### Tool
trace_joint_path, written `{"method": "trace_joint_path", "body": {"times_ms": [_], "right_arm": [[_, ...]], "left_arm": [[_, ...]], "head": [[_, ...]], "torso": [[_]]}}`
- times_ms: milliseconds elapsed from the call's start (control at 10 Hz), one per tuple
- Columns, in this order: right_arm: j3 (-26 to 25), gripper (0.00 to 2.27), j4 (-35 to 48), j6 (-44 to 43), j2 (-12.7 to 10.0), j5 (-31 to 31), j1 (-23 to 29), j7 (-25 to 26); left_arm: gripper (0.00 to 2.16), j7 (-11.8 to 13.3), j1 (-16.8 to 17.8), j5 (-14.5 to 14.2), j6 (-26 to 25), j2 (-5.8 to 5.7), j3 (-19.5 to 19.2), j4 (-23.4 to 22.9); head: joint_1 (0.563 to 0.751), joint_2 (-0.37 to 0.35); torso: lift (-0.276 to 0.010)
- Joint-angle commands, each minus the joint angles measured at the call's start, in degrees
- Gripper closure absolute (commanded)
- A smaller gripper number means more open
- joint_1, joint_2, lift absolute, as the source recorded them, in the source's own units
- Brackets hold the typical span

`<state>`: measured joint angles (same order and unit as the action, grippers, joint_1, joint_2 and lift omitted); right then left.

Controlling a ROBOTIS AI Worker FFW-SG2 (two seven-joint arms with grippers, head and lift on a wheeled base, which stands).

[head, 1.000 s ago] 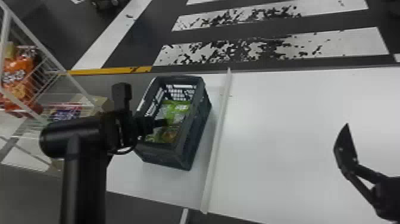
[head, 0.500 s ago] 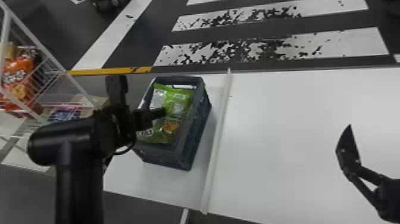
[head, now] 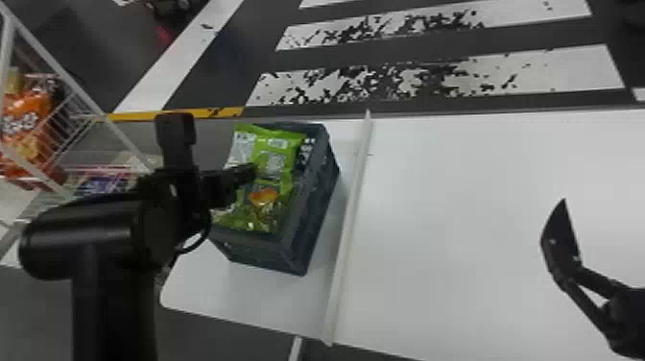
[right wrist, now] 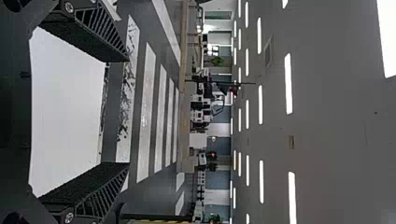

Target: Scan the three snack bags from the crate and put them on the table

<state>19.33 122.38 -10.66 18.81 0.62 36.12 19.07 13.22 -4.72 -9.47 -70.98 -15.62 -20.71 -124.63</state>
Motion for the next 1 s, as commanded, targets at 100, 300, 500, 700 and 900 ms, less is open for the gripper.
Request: {"method": "trace_joint_path", "body": {"times_ms": [100, 300, 500, 700, 900], "right_arm": [[0.09, 0.09, 0.05, -1.16, 0.0, -0.09, 0.35, 0.0], [0.18, 0.09, 0.23, -1.16, 0.0, -0.09, 0.35, 0.0], [0.18, 0.09, 0.23, -1.16, -0.09, -0.18, 0.35, 0.0], [0.18, 0.09, 0.23, -1.86, -0.09, -0.18, 0.27, 0.0], [-0.08, 0.09, 0.14, -2.74, 0.0, -0.18, 0.27, 0.09]], "left_arm": [[1.97, 0.05, -2.93, -1.87, 0.0, -0.02, -3.55, -6.07], [1.97, -0.04, -4.42, -3.8, -0.18, -0.02, -6.27, -9.93], [1.97, -0.12, -5.21, -6.35, -0.18, 0.42, -8.21, -12.39], [1.97, -0.21, -5.3, -7.14, -0.53, 0.95, -8.12, -15.21], [1.97, -0.21, -5.3, -6.62, 0.0, 2.09, -7.86, -15.03]], "head": [[0.695, 0.349], [0.695, 0.35], [0.695, 0.35], [0.695, 0.35], [0.695, 0.35]], "torso": [[-0.094], [-0.094], [-0.094], [-0.094], [-0.094]]}}
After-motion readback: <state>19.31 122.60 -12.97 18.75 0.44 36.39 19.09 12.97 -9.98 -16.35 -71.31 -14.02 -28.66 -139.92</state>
